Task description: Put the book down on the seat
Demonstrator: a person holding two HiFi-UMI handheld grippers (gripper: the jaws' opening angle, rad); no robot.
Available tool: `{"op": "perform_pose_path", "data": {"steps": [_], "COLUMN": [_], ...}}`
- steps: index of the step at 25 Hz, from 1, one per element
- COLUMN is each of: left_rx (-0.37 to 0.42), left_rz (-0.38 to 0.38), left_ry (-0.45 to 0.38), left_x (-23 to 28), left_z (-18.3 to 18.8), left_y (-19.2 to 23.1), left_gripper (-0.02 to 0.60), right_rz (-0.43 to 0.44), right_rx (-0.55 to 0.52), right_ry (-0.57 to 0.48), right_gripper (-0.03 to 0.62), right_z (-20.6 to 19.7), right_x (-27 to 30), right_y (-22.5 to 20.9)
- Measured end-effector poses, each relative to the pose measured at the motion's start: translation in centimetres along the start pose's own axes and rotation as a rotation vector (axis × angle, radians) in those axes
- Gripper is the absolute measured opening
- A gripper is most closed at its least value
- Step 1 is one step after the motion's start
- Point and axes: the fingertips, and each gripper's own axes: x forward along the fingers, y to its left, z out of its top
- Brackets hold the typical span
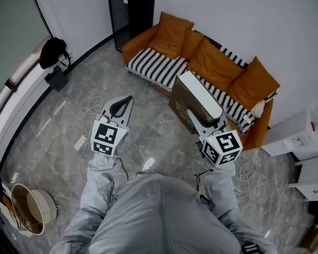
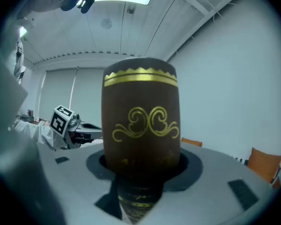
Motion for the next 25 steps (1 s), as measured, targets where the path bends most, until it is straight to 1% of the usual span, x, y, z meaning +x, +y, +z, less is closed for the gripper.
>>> {"op": "perform_pose_path", "data": {"steps": [6,11,16,21,25], "left_rx": [-0.007,-0.009,-0.011,-0.006,-0.022], "left_rz": [-0.006,-0.01,-0.009,0.001,0.007], "left_ry": [0.006,0.017,0.02,0.021,0.03], "left_x": [0.2,0.7,1.6,2.5,2.6], "left_z": [-0.3,-0.6,-0.2,0.3,0.0], "left_y": [-0.6,-1.6,-2.8,-4.3,-5.8], "left_gripper": [0.025,0.025,0.025,0.025,0.025], "right_rz": [0.005,0.009,0.027,0.043,0.053], "right_rx": [0.058,0.063,0.095,0.09,0.102], "right_ry": [-0.016,-0.006,-0.018,-0.017,-0.004], "right_gripper": [0.242,0.242,0.242,0.242,0.242], "right_z": [-0.2,-0.9,-1.1,-1.6,-2.7], "right_x": [-0.5,-1.2,-2.0,-3.1,-3.8], "right_y": [-0.5,-1.3,-2.4,-3.7,-4.6]}}
